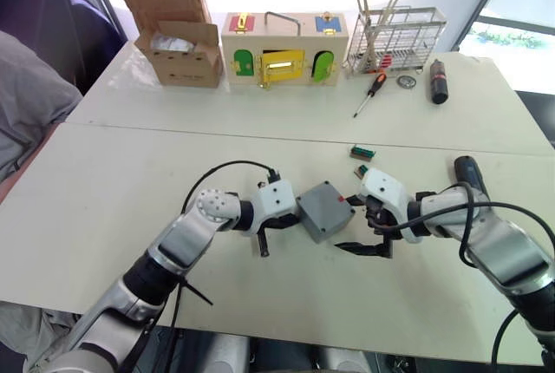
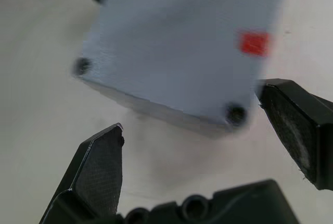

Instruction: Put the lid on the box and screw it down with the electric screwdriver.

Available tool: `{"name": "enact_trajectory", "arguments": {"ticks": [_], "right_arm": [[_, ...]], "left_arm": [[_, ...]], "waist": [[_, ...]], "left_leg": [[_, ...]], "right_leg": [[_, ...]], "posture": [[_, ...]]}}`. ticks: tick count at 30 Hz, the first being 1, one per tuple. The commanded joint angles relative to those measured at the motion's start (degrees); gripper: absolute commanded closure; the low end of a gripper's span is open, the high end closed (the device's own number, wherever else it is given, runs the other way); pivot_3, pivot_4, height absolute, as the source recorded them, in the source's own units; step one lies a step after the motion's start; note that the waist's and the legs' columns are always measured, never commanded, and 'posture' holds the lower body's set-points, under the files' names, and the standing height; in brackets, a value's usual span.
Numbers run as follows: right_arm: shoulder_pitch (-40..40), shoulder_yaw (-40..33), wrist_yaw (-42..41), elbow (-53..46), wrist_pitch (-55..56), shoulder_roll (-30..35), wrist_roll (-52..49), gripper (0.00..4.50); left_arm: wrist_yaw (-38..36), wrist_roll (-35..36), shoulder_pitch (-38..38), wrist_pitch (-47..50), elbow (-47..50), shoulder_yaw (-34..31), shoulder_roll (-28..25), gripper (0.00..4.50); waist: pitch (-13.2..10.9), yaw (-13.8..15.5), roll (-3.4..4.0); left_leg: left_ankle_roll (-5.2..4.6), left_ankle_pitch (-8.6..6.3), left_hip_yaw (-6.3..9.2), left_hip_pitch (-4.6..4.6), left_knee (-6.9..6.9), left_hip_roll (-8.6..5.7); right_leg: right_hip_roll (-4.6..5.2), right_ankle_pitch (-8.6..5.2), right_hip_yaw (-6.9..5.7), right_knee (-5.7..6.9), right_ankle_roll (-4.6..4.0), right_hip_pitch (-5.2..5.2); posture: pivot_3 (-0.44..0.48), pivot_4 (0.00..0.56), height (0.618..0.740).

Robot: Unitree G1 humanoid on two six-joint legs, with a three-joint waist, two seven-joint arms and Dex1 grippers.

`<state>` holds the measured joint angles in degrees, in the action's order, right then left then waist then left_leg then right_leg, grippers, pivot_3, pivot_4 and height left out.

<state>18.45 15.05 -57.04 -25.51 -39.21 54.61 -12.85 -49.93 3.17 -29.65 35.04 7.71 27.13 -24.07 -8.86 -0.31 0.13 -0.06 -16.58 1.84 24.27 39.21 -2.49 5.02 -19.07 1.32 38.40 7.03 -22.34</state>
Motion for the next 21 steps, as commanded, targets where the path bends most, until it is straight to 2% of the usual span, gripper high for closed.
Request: {"name": "enact_trajectory", "arguments": {"ticks": [1,9,15,21], "right_arm": [[-0.8,-1.29,-0.12,-4.6,-1.9,-1.25,-2.65,0.03],[-4.04,-3.59,2.08,-9.59,-7.6,-1.87,-4.85,0.03],[-3.03,-5.94,3.54,-6.46,-6.27,-1.45,-4.22,0.03],[-0.34,-7.8,2.82,-0.75,-3.09,0.0,-3.14,0.03]], "left_arm": [[2.47,0.06,-1.0,-0.66,-2.87,-2.47,1.8,4.5],[3.07,-0.34,-0.82,-1.04,-3.58,-3.08,2.65,4.5],[-0.43,-0.15,1.11,0.8,0.96,-1.56,-1.27,4.5],[-3.4,3.0,1.63,4.44,6.06,-1.55,-2.39,4.5]], "waist": [[0.0,-0.17,0.0],[0.0,-0.28,0.0],[0.0,-0.39,0.0],[0.0,-0.21,0.0]], "left_leg": [[0.0,0.0,0.0,0.0,0.0,0.0],[0.0,0.0,0.0,-0.02,-0.01,0.01],[0.01,0.0,0.0,-0.02,-0.04,0.02],[0.01,0.0,-0.01,-0.02,-0.05,0.01]], "right_leg": [[0.0,0.0,0.0,0.0,0.0,0.0],[-0.01,0.0,0.0,0.04,0.0,-0.02],[-0.01,0.0,0.01,0.04,0.0,-0.06],[0.0,0.0,0.01,0.02,0.0,-0.03]], "posture": [[0.0,0.15,0.74],[0.0,0.15,0.74],[0.0,0.15,0.74],[0.0,0.15,0.74]]}}
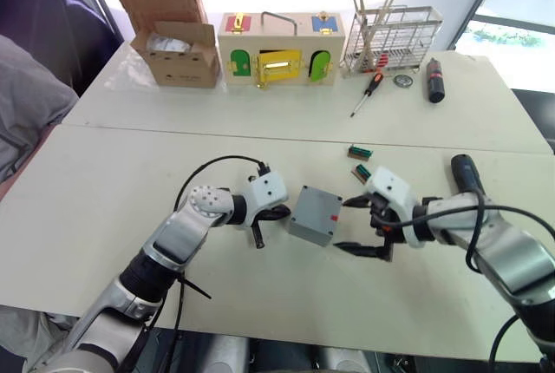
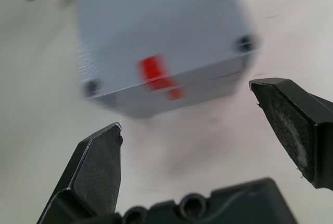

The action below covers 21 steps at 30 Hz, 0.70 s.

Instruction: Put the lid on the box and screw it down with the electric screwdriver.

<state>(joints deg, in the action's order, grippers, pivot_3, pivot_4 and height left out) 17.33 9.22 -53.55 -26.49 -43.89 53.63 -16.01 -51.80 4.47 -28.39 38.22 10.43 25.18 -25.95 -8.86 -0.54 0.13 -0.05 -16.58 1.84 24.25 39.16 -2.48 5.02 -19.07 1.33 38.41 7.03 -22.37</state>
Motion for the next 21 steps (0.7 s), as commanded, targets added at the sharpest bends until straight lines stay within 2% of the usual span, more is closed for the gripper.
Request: {"name": "enact_trajectory", "arguments": {"ticks": [1,5,11,15,18,21], "right_arm": [[0.81,-2.01,-0.7,0.51,2.05,1.02,0.19,0.03],[0.75,-2.87,-0.49,1.18,2.19,1.06,-0.04,0.03],[2.84,-11.0,-0.65,5.74,0.5,1.95,-3.64,0.03],[5.98,-15.53,1.56,10.68,0.94,0.28,-5.02,0.03],[9.39,-15.75,7.96,14.96,2.25,-5.85,-3.84,0.03],[12.55,-15.38,15.35,20.63,3.51,-15.38,-3.02,0.03]], "left_arm": [[-1.92,2.15,0.56,1.62,4.08,0.33,-0.6,4.5],[-0.96,3.54,0.56,3.16,5.07,-0.98,0.24,4.5],[-0.36,5.87,-0.02,4.45,5.78,-3.57,0.15,4.5],[-1.58,5.25,-1.37,3.66,5.39,-4.84,-4.0,4.5],[-1.56,7.86,-3.81,5.14,5.18,-9.7,-5.93,4.5],[0.0,14.44,-6.89,10.98,7.07,-16.94,-3.79,4.5]], "waist": [[0.0,0.03,0.0],[0.0,0.02,0.0],[0.0,-0.06,0.0],[0.0,-0.15,0.0],[-0.01,-0.4,-0.01],[-0.01,-0.34,-0.02]], "left_leg": [[0.0,0.0,0.0,0.0,-0.01,0.0],[0.0,0.0,0.0,0.01,-0.01,0.0],[0.0,0.0,0.0,0.01,0.0,0.0],[0.0,0.0,-0.01,0.01,-0.01,0.01],[0.01,0.01,-0.02,0.01,-0.03,0.09],[0.05,0.03,-0.03,0.01,-0.03,0.1]], "right_leg": [[0.0,0.0,0.0,0.0,0.0,-0.01],[0.01,0.0,0.0,0.0,0.0,0.0],[0.01,0.0,0.0,0.0,0.0,0.0],[0.0,0.0,0.01,0.0,0.0,-0.02],[-0.03,0.0,0.01,0.0,0.0,-0.05],[-0.05,0.0,0.01,0.04,0.0,-0.09]], "posture": [[0.0,0.15,0.74],[0.0,0.15,0.74],[0.0,0.15,0.74],[0.0,0.15,0.74],[0.0,0.15,0.74],[0.0,0.15,0.74]]}}
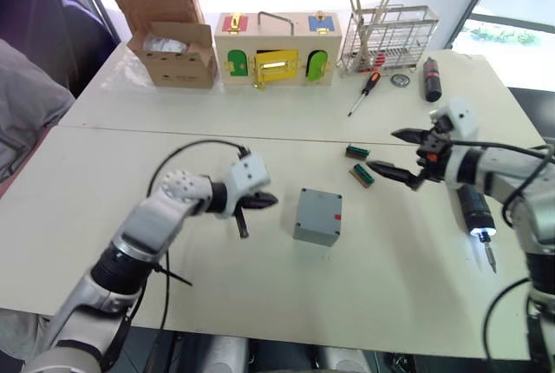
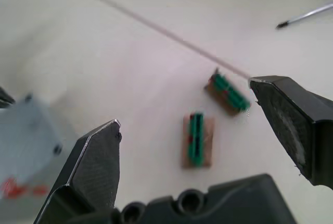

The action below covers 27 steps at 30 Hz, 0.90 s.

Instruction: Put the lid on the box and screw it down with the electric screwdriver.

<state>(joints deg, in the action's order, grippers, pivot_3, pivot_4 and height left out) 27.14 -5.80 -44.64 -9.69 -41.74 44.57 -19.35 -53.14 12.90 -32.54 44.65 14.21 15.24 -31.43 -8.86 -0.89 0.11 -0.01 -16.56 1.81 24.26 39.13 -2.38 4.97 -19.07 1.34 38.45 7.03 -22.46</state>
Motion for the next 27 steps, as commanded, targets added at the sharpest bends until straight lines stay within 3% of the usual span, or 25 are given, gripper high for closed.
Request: {"name": "enact_trajectory", "arguments": {"ticks": [1,10,14,27], "right_arm": [[3.5,-0.65,7.86,5.19,1.07,-8.57,0.07,0.03],[6.76,2.9,9.42,20.39,12.73,-16.04,4.41,0.03],[9.09,2.45,9.41,26.55,17.68,-17.24,5.5,1.03],[11.9,3.42,8.49,35.59,23.18,-18.13,8.24,1.03]], "left_arm": [[1.84,7.39,-3.28,6.12,3.86,-8.27,2.19,4.5],[7.46,10.56,-1.92,11.71,10.42,-8.87,1.81,4.5],[9.78,11.87,-0.07,12.94,12.98,-8.39,2.61,4.5],[12.49,13.58,1.17,12.82,13.54,-7.63,1.52,4.5]], "waist": [[0.0,-0.02,-0.01],[0.0,-0.18,0.0],[0.0,-0.32,0.0],[0.0,-0.3,0.0]], "left_leg": [[0.0,0.0,0.0,0.0,0.01,-0.01],[0.02,0.01,-0.02,0.01,0.05,-0.23],[0.05,0.03,-0.02,0.0,0.01,-0.21],[0.09,0.05,-0.02,0.0,0.0,-0.19]], "right_leg": [[0.01,0.0,0.0,0.07,0.0,-0.01],[0.12,0.0,0.0,0.6,0.0,-0.17],[0.1,0.0,0.01,0.62,0.0,-0.21],[0.09,0.0,0.01,0.61,0.0,-0.2]], "posture": [[0.0,0.15,0.74],[0.0,0.15,0.74],[0.0,0.15,0.74],[0.0,0.15,0.74]]}}
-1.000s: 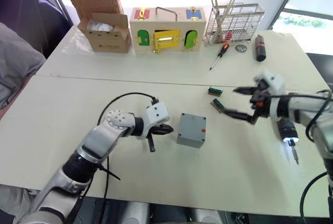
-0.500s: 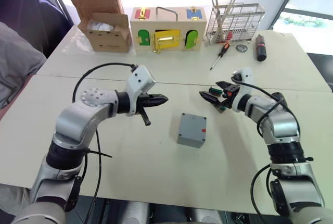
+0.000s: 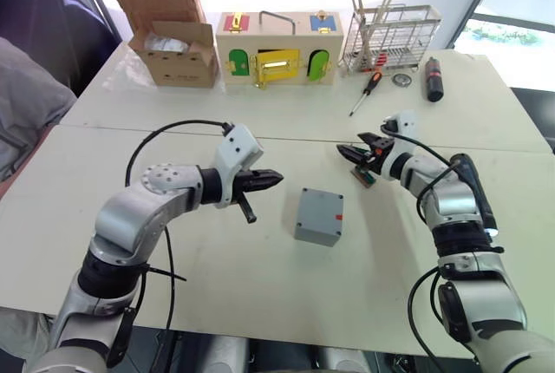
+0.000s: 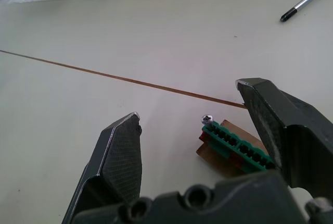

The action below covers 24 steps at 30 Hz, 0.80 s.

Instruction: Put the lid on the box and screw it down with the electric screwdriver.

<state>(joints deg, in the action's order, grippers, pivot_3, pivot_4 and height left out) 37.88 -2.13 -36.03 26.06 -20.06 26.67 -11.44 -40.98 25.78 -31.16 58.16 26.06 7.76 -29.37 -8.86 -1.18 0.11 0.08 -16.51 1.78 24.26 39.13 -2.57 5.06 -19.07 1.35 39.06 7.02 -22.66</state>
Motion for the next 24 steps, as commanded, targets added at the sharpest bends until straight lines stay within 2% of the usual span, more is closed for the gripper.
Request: {"name": "enact_trajectory", "arguments": {"ticks": [1,6,9,11,14,15,24], "right_arm": [[1.12,-0.29,-0.08,-0.17,1.52,-0.34,0.39,1.03],[1.04,-0.41,0.13,0.21,1.61,-0.66,0.89,1.03],[1.05,-0.67,0.39,0.65,1.76,-0.92,1.1,1.81],[1.07,-0.75,0.48,0.81,1.97,-0.98,1.23,2.65],[1.15,-0.68,0.93,1.24,2.31,-0.95,1.63,4.18],[1.09,-0.72,1.07,1.31,2.44,-0.95,1.72,4.47],[0.48,-1.97,1.78,-0.94,1.44,-0.73,0.68,4.47]], "left_arm": [[0.38,0.76,-0.15,-0.7,1.76,-0.03,-0.54,4.5],[0.52,0.72,0.01,-0.94,1.91,0.49,-0.64,4.5],[0.56,0.72,-0.03,-1.12,1.88,0.87,-0.75,4.5],[0.53,0.69,-0.03,-1.25,1.81,1.01,-0.87,4.5],[0.51,0.62,-0.07,-1.49,1.57,1.28,-1.04,4.5],[0.55,0.64,-0.08,-1.51,1.59,1.34,-1.03,4.5],[0.45,0.74,-0.28,-2.21,0.93,1.8,-1.26,4.5]], "waist": [[0.0,-0.01,0.0],[0.0,0.01,0.0],[0.0,0.01,0.0],[0.0,-0.01,0.0],[0.0,0.0,0.0],[0.0,0.0,0.0],[0.0,0.02,0.0]], "left_leg": [[0.0,0.0,0.0,0.0,0.0,0.0],[0.0,0.0,0.0,0.0,0.0,0.0],[0.0,0.0,0.0,0.0,0.0,0.0],[0.0,0.0,0.0,0.0,0.0,0.0],[0.0,0.0,0.0,0.0,-0.01,0.0],[0.0,0.0,0.0,0.0,-0.01,0.0],[0.0,0.0,0.0,0.0,-0.01,0.0]], "right_leg": [[0.0,0.0,0.0,0.0,0.0,0.0],[0.0,0.0,0.0,0.0,0.0,-0.01],[0.0,0.0,0.0,0.0,0.0,0.0],[0.0,0.0,0.0,0.0,0.0,-0.01],[0.0,0.0,0.0,0.0,0.0,-0.01],[0.0,0.0,0.0,0.0,0.0,-0.01],[0.0,0.0,0.0,0.0,0.0,0.0]], "posture": [[0.0,0.15,0.74],[0.0,0.15,0.74],[0.0,0.15,0.74],[0.0,0.15,0.74],[0.0,0.15,0.74],[0.0,0.15,0.74],[0.0,0.15,0.74]]}}
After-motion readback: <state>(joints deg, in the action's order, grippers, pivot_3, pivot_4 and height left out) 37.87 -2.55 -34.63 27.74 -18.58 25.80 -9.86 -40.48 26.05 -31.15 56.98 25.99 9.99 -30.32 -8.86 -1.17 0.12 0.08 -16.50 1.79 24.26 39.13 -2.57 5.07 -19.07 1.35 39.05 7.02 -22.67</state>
